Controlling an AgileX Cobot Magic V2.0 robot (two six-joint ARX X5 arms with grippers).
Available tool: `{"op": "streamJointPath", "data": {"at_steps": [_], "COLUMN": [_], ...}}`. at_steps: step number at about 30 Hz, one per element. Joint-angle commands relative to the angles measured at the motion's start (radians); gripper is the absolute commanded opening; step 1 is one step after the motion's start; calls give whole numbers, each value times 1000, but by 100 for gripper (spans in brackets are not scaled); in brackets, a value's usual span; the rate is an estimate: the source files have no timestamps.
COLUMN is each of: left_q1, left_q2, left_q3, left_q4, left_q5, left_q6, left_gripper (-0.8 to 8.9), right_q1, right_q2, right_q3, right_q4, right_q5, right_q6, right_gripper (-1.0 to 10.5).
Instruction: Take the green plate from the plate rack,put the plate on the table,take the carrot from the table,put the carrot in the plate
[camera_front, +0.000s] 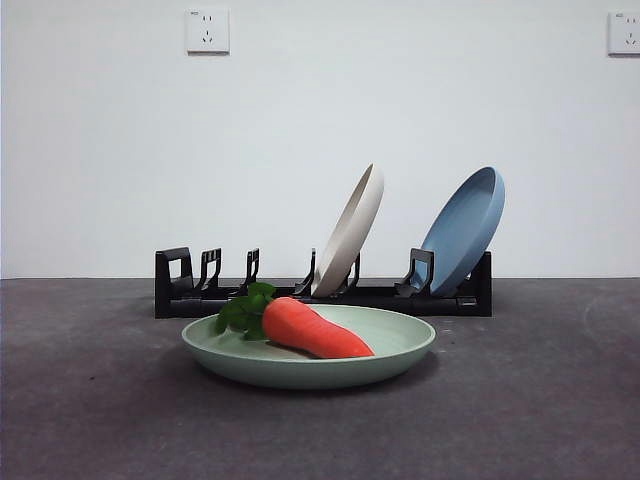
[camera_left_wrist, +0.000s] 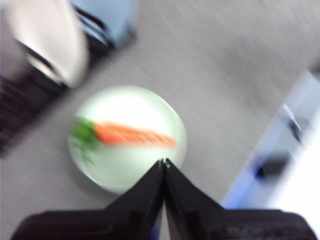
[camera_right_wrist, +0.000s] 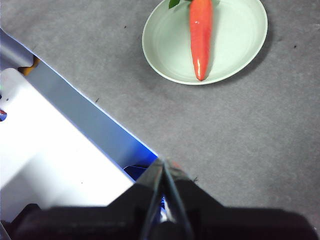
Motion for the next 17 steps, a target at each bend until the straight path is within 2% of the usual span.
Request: {"op": "streamJointPath", "data": {"at_steps": [1,5,10,14,17], "left_q1": [116,325,602,747,821], "left_q2": [-57,-137,-245,-321,-391], "left_q3": [-5,-6,-6,-31,-119], "left_q4": [126,250,303,346,478], "left_q5": [4,51,80,79,80], "left_q6": [134,198,229,292,328], "left_gripper": [-4,-4,-4,-4,-4], "right_q1": [2,2,2,2,2], "right_q2": [-2,-2,-2,-2,-2], "right_q3": [-3,-3,-3,-3,-3], "right_q4": [2,2,2,2,2], "right_q5": [2,2,2,3,2], "right_q6": [6,6,6,6,6], "right_gripper": [1,1,1,1,1]}}
